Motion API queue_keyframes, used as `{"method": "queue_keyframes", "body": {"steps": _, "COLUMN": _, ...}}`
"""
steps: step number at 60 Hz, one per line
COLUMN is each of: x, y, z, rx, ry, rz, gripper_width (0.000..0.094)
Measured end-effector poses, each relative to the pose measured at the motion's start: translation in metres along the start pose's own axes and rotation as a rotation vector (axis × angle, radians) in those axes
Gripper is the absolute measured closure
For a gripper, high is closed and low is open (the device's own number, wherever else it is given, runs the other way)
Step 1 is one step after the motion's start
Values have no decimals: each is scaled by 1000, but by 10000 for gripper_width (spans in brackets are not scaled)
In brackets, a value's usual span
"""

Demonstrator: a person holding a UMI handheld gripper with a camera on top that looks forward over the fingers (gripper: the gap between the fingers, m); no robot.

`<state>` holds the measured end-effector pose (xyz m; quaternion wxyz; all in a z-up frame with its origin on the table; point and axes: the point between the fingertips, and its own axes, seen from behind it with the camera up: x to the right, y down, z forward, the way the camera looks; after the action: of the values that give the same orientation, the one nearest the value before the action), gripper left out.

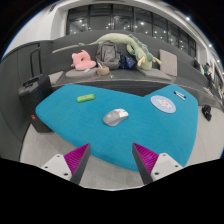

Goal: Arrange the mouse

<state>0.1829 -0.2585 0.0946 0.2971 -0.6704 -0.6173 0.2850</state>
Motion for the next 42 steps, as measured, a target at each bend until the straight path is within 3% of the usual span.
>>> {"method": "queue_keyframes", "body": {"steps": 30, "x": -6, "y": -36, "z": 133, "rx": 80, "ry": 66, "rz": 36, "gripper_width": 79}}
{"method": "queue_keyframes", "body": {"steps": 42, "x": 0, "y": -50, "z": 183, "rx": 58, "ry": 74, "rz": 73, "gripper_width": 79}}
